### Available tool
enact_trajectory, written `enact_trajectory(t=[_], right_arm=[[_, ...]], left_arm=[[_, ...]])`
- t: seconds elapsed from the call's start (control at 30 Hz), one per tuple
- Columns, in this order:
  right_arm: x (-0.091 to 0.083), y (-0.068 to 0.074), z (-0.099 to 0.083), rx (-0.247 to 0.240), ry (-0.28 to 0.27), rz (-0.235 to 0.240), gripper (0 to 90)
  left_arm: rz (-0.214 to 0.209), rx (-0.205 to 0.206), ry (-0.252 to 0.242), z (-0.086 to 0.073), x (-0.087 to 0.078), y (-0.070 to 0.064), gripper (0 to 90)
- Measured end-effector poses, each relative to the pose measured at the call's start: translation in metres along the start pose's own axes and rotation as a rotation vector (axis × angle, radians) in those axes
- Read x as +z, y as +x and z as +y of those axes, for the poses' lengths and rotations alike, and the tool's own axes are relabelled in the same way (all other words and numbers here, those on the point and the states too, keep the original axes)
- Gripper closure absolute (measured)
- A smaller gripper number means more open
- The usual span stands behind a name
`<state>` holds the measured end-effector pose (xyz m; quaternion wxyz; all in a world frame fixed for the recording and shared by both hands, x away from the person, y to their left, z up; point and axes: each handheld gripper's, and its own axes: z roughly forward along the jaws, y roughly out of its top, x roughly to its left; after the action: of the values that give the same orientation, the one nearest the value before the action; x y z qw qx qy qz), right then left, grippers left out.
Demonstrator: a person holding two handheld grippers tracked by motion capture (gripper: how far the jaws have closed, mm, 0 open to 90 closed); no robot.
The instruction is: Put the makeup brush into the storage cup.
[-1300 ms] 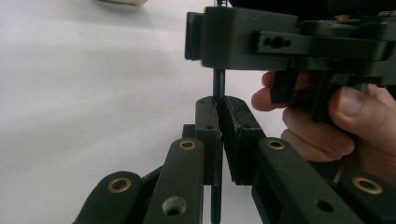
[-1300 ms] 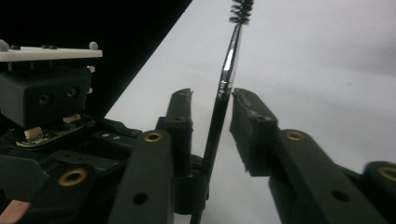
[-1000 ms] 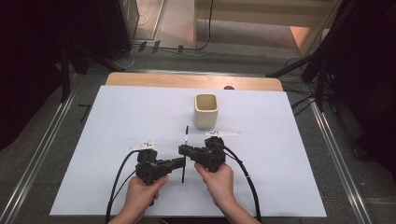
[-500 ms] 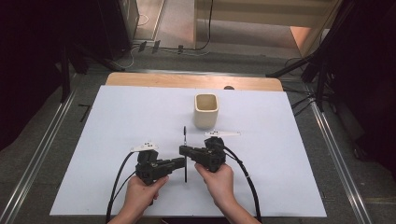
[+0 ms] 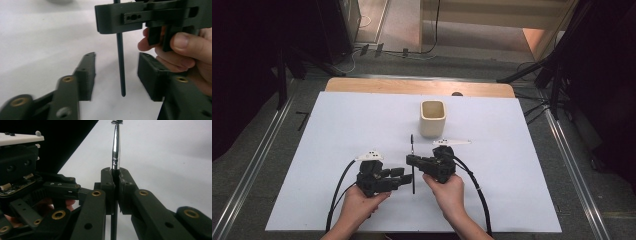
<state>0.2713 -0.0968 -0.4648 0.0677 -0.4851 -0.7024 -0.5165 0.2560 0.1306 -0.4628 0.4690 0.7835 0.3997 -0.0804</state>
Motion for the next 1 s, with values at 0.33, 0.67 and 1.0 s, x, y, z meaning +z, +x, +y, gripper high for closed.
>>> enact_trajectory(t=[0.33, 0.67, 1.0], right_arm=[[0.0, -0.003, 0.001, -0.006, 0.028, -0.019, 85.9], [-0.002, -0.006, 0.002, -0.019, 0.03, -0.027, 85.9], [-0.001, -0.007, 0.001, -0.027, 0.048, -0.021, 85.9]], left_arm=[[0.027, 0.054, 0.08, 0.003, -0.003, 0.001, 48.1], [0.055, 0.128, 0.129, 0.005, -0.01, 0.004, 32.5], [0.073, 0.188, 0.223, 0.002, -0.011, 0.005, 32.0]])
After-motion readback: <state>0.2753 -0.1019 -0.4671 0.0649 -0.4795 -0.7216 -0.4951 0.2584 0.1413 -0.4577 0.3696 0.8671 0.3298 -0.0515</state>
